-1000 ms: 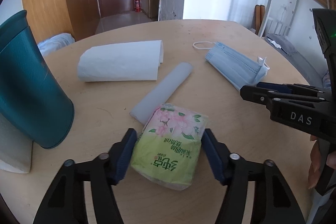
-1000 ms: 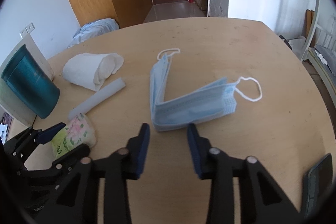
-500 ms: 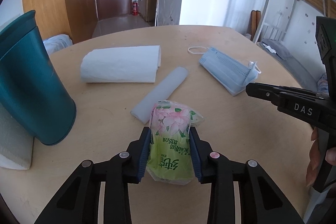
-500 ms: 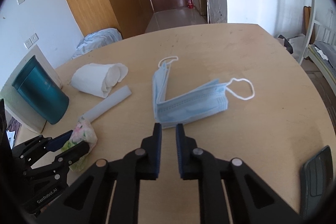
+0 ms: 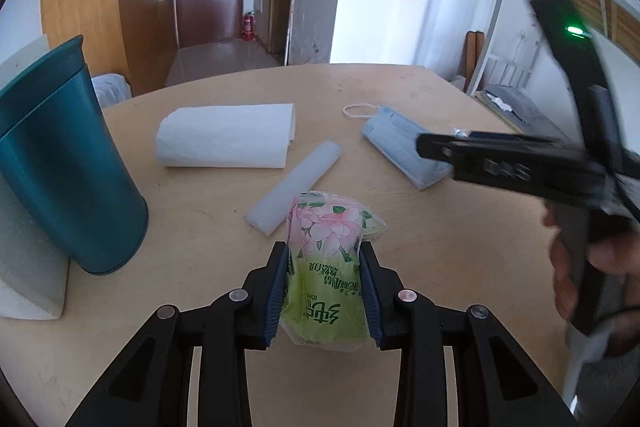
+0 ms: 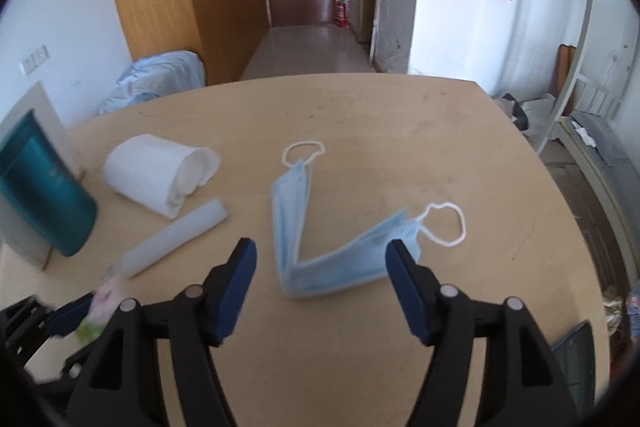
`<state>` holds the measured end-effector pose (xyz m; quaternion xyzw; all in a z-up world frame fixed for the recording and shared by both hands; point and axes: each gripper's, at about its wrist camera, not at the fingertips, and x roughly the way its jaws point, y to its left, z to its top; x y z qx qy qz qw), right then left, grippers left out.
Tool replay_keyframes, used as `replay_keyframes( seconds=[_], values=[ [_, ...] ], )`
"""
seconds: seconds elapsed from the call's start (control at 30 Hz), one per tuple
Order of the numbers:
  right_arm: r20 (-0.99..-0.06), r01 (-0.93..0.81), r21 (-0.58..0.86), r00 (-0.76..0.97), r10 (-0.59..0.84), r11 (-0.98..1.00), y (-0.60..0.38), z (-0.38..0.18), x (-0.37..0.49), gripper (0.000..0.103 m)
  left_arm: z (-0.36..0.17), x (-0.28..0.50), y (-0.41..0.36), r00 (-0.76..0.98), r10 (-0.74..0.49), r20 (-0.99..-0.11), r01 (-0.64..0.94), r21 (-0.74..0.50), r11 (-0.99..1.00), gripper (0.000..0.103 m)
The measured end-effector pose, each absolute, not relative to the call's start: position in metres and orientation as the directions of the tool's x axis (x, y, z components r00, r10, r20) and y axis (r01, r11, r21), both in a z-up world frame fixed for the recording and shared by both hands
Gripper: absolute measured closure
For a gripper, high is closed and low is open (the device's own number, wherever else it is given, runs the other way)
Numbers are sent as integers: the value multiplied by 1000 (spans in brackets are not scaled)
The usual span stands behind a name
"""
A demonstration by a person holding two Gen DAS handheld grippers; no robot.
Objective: Organize soft objects
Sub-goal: 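Grasp the green tissue pack with the left tool while the right tool grasps the blue mask, then carry the tissue pack and blue mask over the white foam box with both tools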
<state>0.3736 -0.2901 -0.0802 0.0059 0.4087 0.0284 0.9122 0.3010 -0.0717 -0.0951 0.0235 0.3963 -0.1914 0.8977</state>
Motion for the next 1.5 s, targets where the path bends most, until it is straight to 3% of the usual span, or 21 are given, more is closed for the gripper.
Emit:
replay_keyframes(
  seconds=[0.17,0.23,0.37,0.47,1.5],
  values=[
    [-778,-19,-1,628,11,1000,-291,-93,396,33,-89,295,-64,630,-337,-700,366,-115,923,67],
    [-789,-14,54,613,51,998,-297,-100,398,51,-88,294,-62,631,-342,-696,368,-120,922,67],
    [-795,-12,98,601,86,995,-302,-102,394,75,-87,292,-62,634,-348,-691,369,-124,921,67],
    [-785,-34,116,609,112,993,-300,-97,385,81,-85,289,-61,644,-347,-682,365,-124,923,67],
    [-670,-157,160,708,224,975,-274,-50,240,82,-41,176,-41,744,-313,-590,328,-86,941,67]
  ],
)
